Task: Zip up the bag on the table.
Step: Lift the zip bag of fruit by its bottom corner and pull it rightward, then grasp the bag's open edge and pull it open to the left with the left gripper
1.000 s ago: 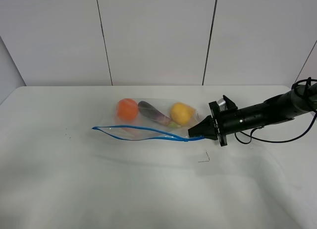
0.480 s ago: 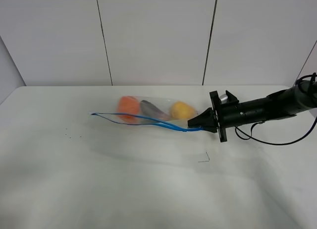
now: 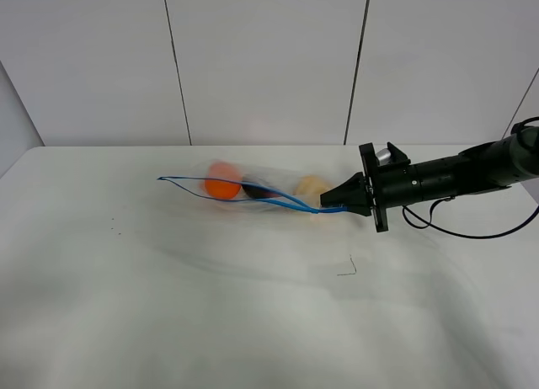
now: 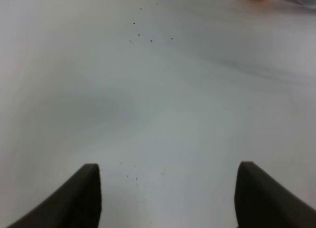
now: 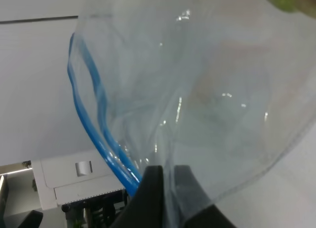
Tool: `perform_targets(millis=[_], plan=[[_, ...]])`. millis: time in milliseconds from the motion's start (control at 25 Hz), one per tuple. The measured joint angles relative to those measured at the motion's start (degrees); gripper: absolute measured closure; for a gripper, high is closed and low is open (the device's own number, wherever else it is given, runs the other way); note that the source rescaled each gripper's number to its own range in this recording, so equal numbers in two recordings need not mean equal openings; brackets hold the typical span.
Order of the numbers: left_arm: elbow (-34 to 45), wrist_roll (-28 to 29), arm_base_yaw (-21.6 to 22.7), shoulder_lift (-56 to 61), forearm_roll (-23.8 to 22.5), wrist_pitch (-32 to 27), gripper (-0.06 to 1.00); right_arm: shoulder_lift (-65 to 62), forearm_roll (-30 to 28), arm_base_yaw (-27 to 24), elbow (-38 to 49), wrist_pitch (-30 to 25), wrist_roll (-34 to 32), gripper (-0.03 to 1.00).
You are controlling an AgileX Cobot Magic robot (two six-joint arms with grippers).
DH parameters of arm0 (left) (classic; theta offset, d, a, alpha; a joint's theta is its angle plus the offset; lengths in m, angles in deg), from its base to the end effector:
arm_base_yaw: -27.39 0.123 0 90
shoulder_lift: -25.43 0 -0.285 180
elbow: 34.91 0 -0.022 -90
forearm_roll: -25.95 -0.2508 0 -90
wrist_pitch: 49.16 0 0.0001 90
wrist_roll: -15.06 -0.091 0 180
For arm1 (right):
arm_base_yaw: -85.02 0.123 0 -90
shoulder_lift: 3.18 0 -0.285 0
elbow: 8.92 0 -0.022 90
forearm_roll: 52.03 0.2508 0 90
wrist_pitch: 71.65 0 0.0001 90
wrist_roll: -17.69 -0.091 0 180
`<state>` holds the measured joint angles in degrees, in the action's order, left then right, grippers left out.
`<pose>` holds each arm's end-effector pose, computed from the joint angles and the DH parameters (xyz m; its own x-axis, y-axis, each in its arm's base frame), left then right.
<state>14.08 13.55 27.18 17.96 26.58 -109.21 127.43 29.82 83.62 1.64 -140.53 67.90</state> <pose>-0.0043 -0.0009 0.2763 -0.4460 0.0225 -0.8948 0.0215 0.9997 0.0144 0.3730 0.0750 0.1248 -0.9891 0.1435 -0.0324 0.0224 0.3644 0.9310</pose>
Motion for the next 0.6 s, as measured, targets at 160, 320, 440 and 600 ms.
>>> perform_targets(millis=[160,320,440,600], plan=[[0.0,0.0,0.0,0.0,0.0,0.0,0.11,0.0,0.0,0.0,0.0,0.0,0.0,0.97],[0.0,0.0,0.0,0.0,0.0,0.0,0.11,0.0,0.0,0.0,0.0,0.0,0.0,0.97],[0.0,0.0,0.0,0.0,0.0,0.0,0.11,0.0,0.0,0.0,0.0,0.0,0.0,0.97],[0.0,0.0,0.0,0.0,0.0,0.0,0.11,0.0,0.0,0.0,0.0,0.0,0.0,0.97]])
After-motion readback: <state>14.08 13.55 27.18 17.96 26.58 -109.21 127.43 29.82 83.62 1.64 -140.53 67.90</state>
